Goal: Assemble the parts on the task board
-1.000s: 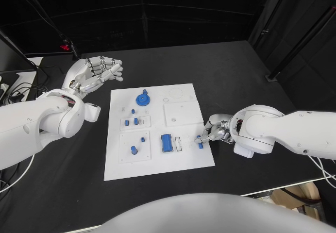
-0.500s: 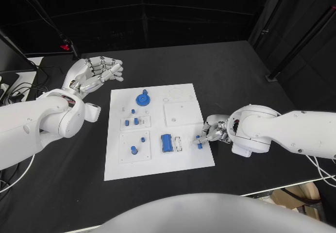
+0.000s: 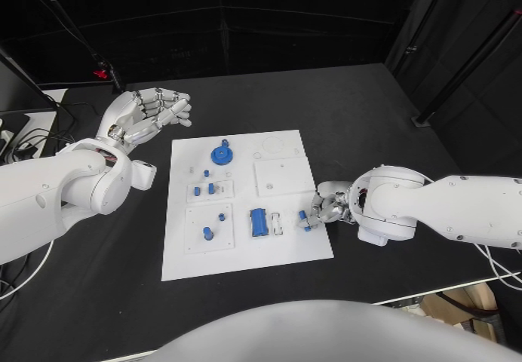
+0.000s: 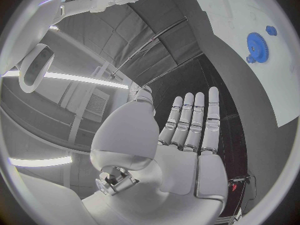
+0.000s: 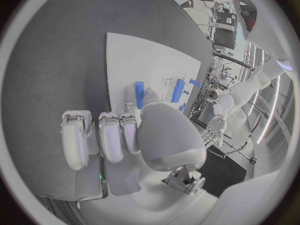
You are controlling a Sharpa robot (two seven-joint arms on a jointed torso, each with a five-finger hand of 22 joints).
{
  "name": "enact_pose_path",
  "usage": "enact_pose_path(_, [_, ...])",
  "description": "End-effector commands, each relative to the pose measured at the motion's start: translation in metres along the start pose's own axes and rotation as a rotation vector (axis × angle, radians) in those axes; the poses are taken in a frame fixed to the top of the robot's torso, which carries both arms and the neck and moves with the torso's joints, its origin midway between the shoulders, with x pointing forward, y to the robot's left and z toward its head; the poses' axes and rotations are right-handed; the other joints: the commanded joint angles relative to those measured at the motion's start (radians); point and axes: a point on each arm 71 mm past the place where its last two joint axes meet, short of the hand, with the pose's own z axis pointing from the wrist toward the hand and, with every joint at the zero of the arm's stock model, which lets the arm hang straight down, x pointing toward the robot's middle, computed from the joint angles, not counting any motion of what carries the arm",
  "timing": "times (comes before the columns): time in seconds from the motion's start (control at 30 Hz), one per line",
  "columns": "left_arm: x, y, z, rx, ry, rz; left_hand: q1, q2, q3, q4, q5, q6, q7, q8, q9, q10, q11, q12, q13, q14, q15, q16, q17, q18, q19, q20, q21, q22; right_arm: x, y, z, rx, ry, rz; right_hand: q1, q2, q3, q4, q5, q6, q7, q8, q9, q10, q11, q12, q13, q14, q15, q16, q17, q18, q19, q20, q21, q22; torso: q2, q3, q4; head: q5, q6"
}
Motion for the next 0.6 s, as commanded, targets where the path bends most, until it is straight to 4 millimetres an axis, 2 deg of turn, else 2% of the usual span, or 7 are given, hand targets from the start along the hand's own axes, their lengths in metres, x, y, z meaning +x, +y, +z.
enact_pose_path(0.03, [0.0003, -0.0014, 0.0002, 0.007, 0.007, -0.008, 0.000, 0.007, -0.004, -0.001, 0.005, -0.007, 0.063, 0.003, 0.000, -0.006, 0.000, 0.003, -0.001, -0.007, -0.002, 0.006, -0.001, 0.006, -0.002, 0.004, 0.001, -0.001, 0.0066, -0.0081, 0.0022, 0.087, 0.012, -0.018, 0.027, 0.011, 0.015, -0.005, 0.012, -0.004, -0.006, -0.022, -0.161, 0.104, -0.008, -0.002, 0.259, 0.104, 0.001, 0.002, 0.263, -0.007, 0.104, 0.003, 0.003, 0.263, 0.001, -0.0002, 0.0004, 0.000, 0.000])
enact_pose_path(0.3, [-0.0002, -0.0012, 0.0000, 0.006, 0.006, -0.008, 0.000, 0.007, -0.004, -0.001, 0.005, -0.007, 0.063, 0.003, 0.000, -0.006, 0.000, 0.003, -0.001, -0.007, -0.002, 0.006, -0.001, 0.006, -0.002, 0.004, 0.001, -0.001, 0.0058, -0.0050, 0.0019, 0.074, -0.020, 0.010, 0.047, 0.025, 0.034, -0.009, 0.032, -0.003, -0.008, -0.028, -0.171, 0.104, -0.010, -0.002, 0.259, 0.104, 0.000, 0.002, 0.263, -0.007, 0.104, 0.002, 0.003, 0.263, 0.001, -0.0004, -0.0011, -0.002, 0.000])
enact_pose_path(0.4, [0.0001, -0.0012, 0.0001, 0.006, 0.007, -0.009, 0.000, 0.007, -0.004, -0.001, 0.005, -0.007, 0.063, 0.003, 0.000, -0.006, 0.000, 0.003, -0.001, -0.007, -0.002, 0.006, -0.001, 0.006, -0.002, 0.004, 0.001, -0.001, 0.0057, -0.0043, 0.0020, 0.072, -0.024, 0.013, 0.048, 0.021, 0.034, -0.009, 0.036, -0.009, -0.005, -0.034, -0.176, 0.104, -0.009, -0.002, 0.259, 0.104, 0.000, 0.002, 0.263, -0.007, 0.104, 0.002, 0.003, 0.263, 0.001, 0.0003, 0.0005, -0.003, 0.000])
enact_pose_path(0.6, [-0.0002, -0.0010, 0.0000, 0.005, 0.007, -0.008, 0.000, 0.007, -0.004, -0.001, 0.005, -0.007, 0.063, 0.003, 0.000, -0.006, 0.000, 0.003, -0.001, -0.007, -0.002, 0.006, -0.001, 0.006, -0.002, 0.004, 0.001, -0.001, 0.0061, -0.0033, 0.0030, 0.072, -0.018, 0.007, 0.049, 0.010, 0.034, -0.008, 0.038, -0.028, 0.003, -0.049, -0.188, 0.104, -0.002, -0.002, 0.259, 0.104, 0.004, 0.002, 0.263, -0.007, 0.104, 0.004, 0.003, 0.263, 0.001, -0.0002, -0.0002, -0.003, 0.000])
